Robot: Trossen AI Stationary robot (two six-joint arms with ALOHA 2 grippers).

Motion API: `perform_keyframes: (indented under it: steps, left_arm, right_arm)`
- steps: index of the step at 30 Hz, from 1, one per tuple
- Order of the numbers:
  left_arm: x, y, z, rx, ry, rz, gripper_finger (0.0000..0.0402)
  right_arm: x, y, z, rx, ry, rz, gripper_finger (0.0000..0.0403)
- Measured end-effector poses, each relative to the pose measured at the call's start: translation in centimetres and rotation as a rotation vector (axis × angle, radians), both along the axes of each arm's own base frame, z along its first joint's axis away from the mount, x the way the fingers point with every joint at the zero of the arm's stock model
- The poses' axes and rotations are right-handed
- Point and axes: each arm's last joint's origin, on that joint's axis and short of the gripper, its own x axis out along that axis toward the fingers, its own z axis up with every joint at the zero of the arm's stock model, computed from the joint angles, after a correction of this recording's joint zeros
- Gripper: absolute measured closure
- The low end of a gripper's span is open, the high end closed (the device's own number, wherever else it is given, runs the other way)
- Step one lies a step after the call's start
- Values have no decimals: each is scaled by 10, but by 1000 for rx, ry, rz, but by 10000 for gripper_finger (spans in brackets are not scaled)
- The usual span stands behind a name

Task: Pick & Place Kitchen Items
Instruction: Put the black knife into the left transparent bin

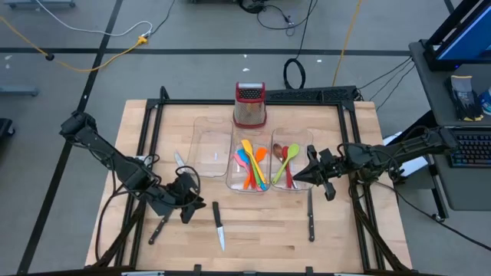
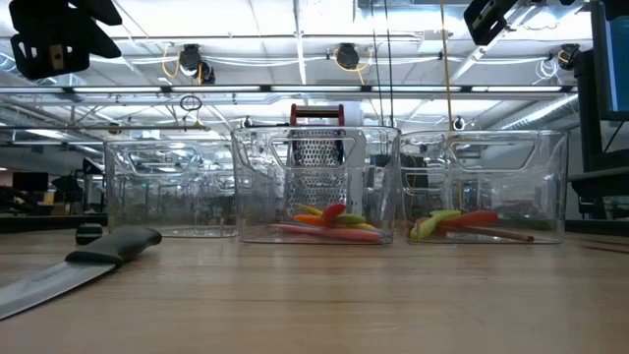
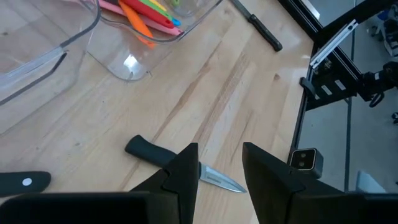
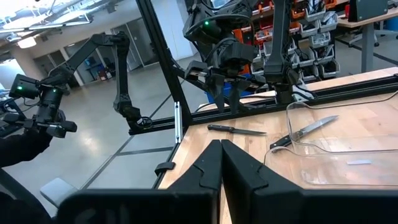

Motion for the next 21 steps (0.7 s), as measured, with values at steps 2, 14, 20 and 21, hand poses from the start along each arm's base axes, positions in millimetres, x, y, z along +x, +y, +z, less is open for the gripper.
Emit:
perform_keyframes:
  steps: [2,14,20,21]
  left_arm:
    - [0,0,0,0,0,0,275]
    - [3,4,0,-50,26,5,275]
    - [-4,-3,-4,-200,127,9,275]
    - [-7,-4,-5,-222,148,26,275]
  right_arm:
    - [0,0,0,0,0,0,402]
    - [0,0,-2,-5,18,2,402]
    - [0,0,-5,-24,52,2,402]
    - [0,0,-6,-26,60,2,402]
